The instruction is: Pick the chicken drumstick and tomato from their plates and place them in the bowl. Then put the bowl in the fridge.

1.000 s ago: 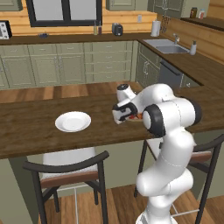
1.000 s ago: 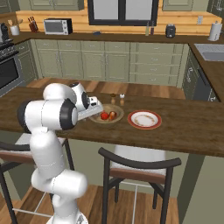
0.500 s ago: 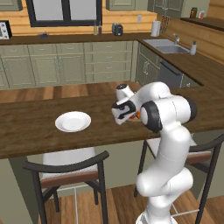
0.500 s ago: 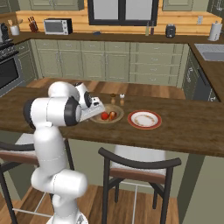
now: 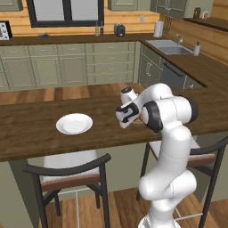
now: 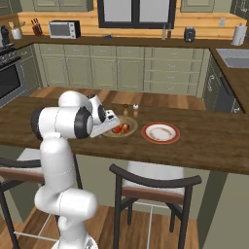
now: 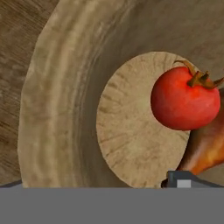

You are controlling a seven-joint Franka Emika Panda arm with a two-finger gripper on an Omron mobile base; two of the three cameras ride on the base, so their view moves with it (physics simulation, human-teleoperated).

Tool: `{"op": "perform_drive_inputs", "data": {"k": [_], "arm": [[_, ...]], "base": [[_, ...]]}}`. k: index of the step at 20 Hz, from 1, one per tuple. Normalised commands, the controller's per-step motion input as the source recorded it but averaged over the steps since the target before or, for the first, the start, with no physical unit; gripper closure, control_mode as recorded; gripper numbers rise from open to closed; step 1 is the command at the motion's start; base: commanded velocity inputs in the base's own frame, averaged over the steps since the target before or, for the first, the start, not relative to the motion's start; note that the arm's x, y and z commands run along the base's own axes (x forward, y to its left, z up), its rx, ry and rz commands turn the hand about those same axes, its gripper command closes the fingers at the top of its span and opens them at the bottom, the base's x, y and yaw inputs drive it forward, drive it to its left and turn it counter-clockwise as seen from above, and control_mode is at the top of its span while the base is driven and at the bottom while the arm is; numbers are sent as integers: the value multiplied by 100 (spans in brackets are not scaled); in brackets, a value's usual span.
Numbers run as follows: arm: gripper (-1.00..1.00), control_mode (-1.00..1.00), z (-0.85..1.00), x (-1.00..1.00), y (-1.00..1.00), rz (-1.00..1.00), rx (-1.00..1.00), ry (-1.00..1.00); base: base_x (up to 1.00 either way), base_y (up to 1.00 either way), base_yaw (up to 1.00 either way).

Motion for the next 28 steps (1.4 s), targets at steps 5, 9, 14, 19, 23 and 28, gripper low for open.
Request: {"op": "perform_drive_inputs", "data": {"k": [5, 9, 14, 19, 23, 28], "arm": [[100, -100, -38, 3, -8, 7, 0, 0], [100, -100, -51, 10, -6, 7, 0, 0], [100, -100, -23, 5, -11, 9, 1, 0], [100, -100, 31, -48, 0, 15, 8, -1], [100, -100, 57, -63, 0, 21, 3, 0], [100, -100, 68, -90, 0, 29, 0, 0]], "base": [[0, 0, 0], [0, 0, 0], [0, 0, 0], [0, 0, 0], [0, 0, 0], [0, 0, 0]]}}
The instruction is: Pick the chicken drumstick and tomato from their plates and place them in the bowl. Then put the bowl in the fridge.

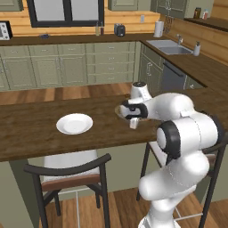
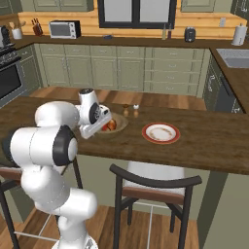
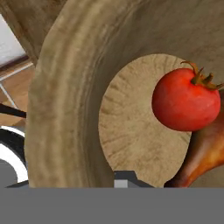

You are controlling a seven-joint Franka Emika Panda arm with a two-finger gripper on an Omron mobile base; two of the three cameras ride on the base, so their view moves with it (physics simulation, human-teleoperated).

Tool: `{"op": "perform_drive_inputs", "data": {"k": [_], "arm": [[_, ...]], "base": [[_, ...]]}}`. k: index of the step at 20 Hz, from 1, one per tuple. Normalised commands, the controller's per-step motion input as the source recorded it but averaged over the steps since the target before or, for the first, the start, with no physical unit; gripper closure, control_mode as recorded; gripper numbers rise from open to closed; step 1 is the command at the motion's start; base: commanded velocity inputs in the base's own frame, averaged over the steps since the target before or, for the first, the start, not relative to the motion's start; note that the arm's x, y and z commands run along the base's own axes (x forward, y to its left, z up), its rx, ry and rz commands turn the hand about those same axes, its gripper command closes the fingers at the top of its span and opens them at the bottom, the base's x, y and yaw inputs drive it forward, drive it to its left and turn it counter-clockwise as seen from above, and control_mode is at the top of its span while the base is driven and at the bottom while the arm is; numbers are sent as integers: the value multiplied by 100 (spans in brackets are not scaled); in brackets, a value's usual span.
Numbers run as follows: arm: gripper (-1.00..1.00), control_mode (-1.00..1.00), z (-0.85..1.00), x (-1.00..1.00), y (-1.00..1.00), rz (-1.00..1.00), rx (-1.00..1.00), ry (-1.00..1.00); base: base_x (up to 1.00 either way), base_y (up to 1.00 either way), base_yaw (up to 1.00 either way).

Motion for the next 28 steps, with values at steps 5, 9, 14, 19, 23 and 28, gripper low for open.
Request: {"op": "perform_drive_inputs", "data": {"k": [5, 9, 14, 19, 23, 28], "arm": [[100, -100, 54, -100, -2, 31, 0, 0], [100, -100, 42, -100, 0, 27, 1, -1], [100, -100, 37, -100, 0, 18, 1, -5], [100, -100, 24, -100, 0, 11, 0, -3], [100, -100, 30, -100, 0, 7, 0, -3], [100, -100, 16, -96, 12, 4, 0, -3]], "base": [[0, 0, 0], [0, 0, 0], [0, 0, 0], [0, 0, 0], [0, 0, 0], [0, 0, 0]]}}
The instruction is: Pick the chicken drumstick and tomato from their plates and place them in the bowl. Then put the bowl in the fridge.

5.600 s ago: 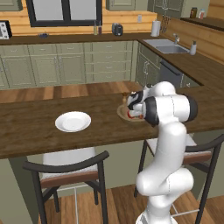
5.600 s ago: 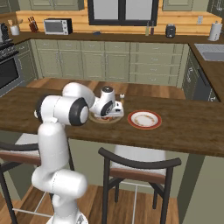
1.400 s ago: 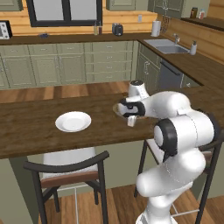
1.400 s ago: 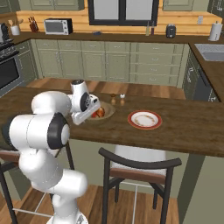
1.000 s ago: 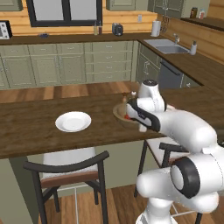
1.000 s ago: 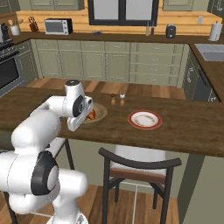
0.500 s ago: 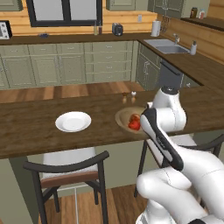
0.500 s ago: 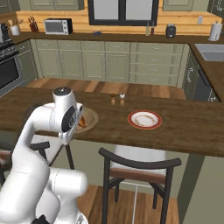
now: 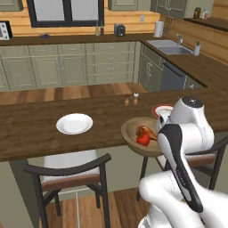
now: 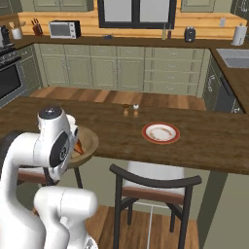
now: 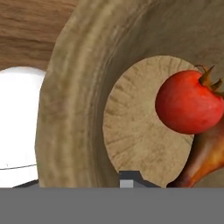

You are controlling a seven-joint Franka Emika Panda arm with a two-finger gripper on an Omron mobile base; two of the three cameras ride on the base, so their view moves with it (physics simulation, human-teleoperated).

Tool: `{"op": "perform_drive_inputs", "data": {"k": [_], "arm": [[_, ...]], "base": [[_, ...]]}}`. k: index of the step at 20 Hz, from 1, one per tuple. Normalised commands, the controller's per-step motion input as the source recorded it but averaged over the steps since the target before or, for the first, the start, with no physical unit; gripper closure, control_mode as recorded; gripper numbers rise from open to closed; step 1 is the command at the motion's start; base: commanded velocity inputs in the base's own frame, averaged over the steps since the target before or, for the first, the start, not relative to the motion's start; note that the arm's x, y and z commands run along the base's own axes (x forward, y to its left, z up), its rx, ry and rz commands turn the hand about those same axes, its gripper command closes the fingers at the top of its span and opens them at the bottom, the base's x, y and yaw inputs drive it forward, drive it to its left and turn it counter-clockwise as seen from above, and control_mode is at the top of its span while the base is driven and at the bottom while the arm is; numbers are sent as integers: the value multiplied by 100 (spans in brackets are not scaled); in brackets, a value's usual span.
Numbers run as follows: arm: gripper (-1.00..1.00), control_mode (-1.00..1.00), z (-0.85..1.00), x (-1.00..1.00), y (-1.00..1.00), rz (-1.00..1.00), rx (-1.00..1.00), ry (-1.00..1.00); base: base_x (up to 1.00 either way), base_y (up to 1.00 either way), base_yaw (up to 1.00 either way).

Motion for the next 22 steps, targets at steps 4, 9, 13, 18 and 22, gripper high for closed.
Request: {"op": "perform_drive_inputs", "data": {"k": [4, 9, 13, 18, 22], "arm": [[100, -100, 6, -23, 0, 0, -1, 1], [100, -100, 0, -55, 0, 0, -5, -14], [100, -100, 0, -7, 0, 0, 0, -1], [100, -100, 0, 0, 0, 0, 0, 0], [100, 100, 0, -15, 0, 0, 0, -3]], "base": [[0, 0, 0], [0, 0, 0], [0, 0, 0], [0, 0, 0], [-25, 0, 0]]}}
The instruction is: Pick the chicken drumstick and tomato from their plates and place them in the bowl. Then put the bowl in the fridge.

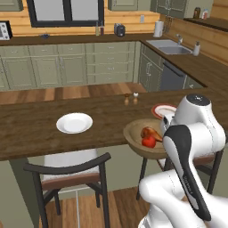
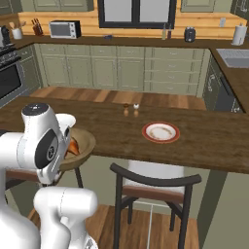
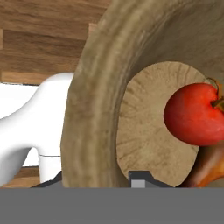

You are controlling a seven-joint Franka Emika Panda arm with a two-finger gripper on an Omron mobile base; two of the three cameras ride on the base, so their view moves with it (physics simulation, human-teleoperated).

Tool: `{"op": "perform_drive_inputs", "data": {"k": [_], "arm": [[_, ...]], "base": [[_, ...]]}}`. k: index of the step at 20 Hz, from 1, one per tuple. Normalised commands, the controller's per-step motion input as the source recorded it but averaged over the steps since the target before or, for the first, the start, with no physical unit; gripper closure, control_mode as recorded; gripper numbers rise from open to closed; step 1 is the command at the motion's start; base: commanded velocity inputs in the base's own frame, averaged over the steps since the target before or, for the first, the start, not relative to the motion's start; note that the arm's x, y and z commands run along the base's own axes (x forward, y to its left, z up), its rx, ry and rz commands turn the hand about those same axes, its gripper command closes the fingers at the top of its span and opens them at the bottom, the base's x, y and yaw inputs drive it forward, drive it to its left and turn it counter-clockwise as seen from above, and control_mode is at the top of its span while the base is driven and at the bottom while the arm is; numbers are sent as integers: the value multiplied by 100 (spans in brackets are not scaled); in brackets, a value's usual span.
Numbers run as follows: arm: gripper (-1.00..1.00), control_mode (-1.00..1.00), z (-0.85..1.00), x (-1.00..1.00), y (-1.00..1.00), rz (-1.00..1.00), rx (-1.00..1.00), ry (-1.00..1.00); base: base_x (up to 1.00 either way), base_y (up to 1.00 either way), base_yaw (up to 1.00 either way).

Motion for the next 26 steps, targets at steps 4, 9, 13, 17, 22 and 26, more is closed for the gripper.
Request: {"op": "perform_drive_inputs", "data": {"k": [4, 9, 13, 17, 22, 26], "arm": [[100, 100, 0, 0, 0, 0, 0, 0], [100, 100, 0, 0, 0, 0, 0, 0], [100, 100, 0, 0, 0, 0, 0, 0], [100, 100, 0, 0, 0, 0, 0, 0], [100, 100, 0, 0, 0, 0, 0, 0], [100, 100, 0, 0, 0, 0, 0, 0]], "base": [[-100, 0, 0], [-82, 77, 0], [-31, 100, 1], [-4, 100, 5], [1, 100, 5], [30, 100, 1]]}}
